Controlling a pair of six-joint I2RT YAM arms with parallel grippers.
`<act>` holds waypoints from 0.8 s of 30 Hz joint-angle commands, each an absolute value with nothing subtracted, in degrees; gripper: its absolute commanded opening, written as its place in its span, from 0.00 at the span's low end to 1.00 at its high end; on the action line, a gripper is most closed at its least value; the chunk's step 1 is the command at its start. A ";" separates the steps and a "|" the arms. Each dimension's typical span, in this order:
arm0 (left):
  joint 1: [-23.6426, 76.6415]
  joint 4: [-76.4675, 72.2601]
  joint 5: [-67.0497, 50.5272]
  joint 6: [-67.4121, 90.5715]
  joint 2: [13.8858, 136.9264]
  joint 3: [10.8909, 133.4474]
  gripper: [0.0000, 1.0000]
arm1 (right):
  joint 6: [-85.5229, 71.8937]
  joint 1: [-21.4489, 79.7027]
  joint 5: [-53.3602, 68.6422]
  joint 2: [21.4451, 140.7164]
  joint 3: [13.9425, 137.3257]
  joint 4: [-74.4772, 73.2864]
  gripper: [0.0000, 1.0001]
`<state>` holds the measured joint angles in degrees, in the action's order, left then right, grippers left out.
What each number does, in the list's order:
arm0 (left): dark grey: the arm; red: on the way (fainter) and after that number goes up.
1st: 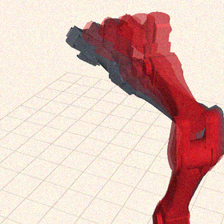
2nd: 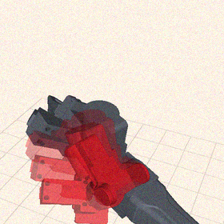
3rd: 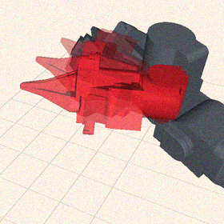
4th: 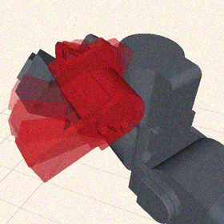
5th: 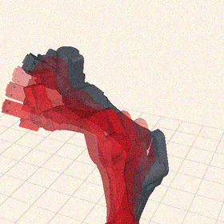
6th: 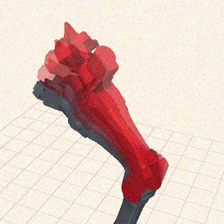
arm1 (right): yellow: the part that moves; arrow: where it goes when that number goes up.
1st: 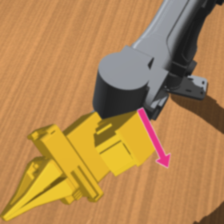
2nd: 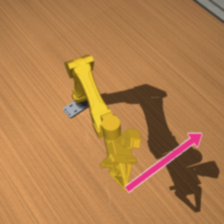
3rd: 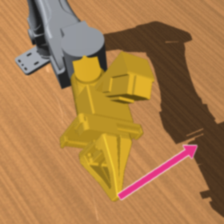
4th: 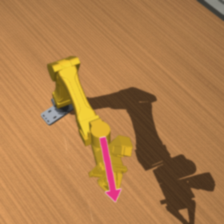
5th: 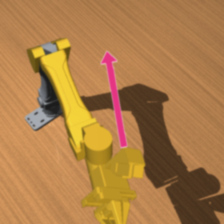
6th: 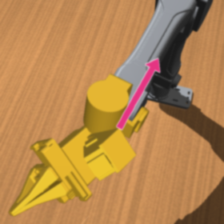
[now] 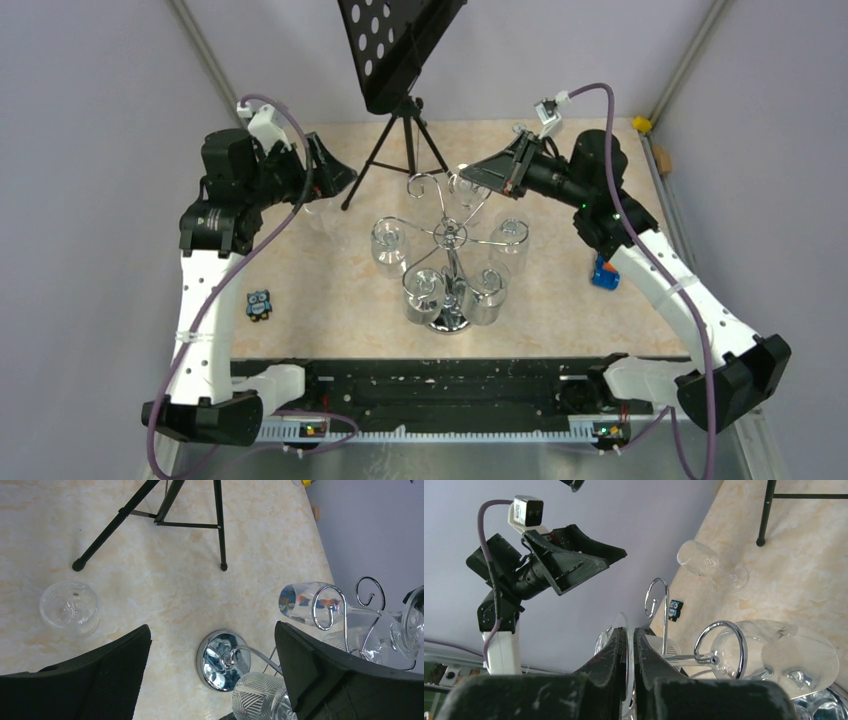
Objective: Take the wine glass off the wine glass rack
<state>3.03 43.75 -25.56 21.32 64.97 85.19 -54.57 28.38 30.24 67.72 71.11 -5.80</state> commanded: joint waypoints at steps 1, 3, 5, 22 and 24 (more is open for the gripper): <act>2.72 42.18 -24.77 21.12 63.55 85.53 0.97 | -56.76 28.63 31.31 69.61 71.89 4.72 0.00; 2.73 42.26 -24.56 20.93 63.33 85.54 0.97 | -57.04 28.77 30.91 71.03 72.28 6.35 0.00; 2.72 42.28 -24.42 20.68 63.00 85.47 0.97 | -57.28 28.82 30.35 72.35 72.64 8.06 0.00; 3.02 27.51 -33.87 23.24 59.20 81.06 0.96 | -59.67 29.00 21.44 75.28 74.62 19.78 0.00; 3.88 23.58 -35.84 23.90 59.45 81.06 0.95 | -60.07 29.00 20.47 75.09 75.18 19.89 0.00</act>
